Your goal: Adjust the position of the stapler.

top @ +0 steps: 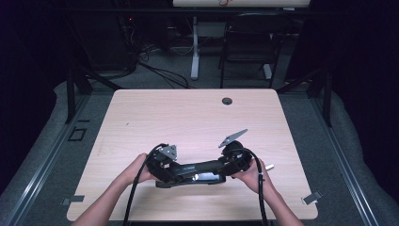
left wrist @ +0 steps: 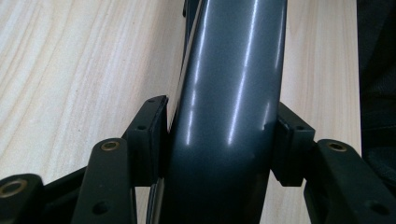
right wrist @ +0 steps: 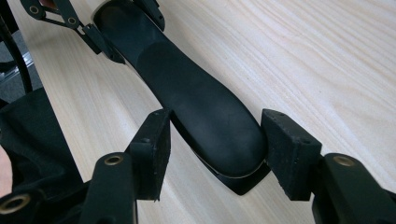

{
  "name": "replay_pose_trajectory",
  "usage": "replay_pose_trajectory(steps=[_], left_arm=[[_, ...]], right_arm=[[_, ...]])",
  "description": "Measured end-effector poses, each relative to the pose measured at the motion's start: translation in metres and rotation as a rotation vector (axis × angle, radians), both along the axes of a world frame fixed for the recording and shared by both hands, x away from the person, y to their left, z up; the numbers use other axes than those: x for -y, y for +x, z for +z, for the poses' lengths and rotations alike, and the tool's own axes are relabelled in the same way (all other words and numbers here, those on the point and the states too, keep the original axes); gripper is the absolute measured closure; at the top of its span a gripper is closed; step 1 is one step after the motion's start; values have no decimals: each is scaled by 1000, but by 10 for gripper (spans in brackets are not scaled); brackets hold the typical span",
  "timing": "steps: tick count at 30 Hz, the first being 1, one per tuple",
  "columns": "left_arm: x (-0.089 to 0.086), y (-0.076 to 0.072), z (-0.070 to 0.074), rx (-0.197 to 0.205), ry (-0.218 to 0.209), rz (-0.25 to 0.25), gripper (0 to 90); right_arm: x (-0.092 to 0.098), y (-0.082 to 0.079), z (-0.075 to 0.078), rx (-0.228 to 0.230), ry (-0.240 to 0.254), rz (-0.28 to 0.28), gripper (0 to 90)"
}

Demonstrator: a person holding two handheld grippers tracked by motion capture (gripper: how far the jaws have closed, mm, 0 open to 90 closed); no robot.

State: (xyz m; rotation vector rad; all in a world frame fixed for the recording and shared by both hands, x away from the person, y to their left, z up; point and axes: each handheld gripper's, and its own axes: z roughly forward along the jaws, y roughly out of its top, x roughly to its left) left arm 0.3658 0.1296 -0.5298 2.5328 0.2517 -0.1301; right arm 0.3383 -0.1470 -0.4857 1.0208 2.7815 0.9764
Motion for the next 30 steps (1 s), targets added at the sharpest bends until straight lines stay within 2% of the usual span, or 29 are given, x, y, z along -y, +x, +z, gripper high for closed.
replay_pose_trajectory(steps=[14,20,30], left_arm=[[2,3,0,-3,5,-50,460],[4,6,0,-8,12,-72,464],[5,12,0,2,-2,-56,463]], right_arm=[[-1,-6,1,-25,-19,-13,446],[-1,-6,1,-18,-29,-11,446],[1,-2,1,15,-23,-14,445]])
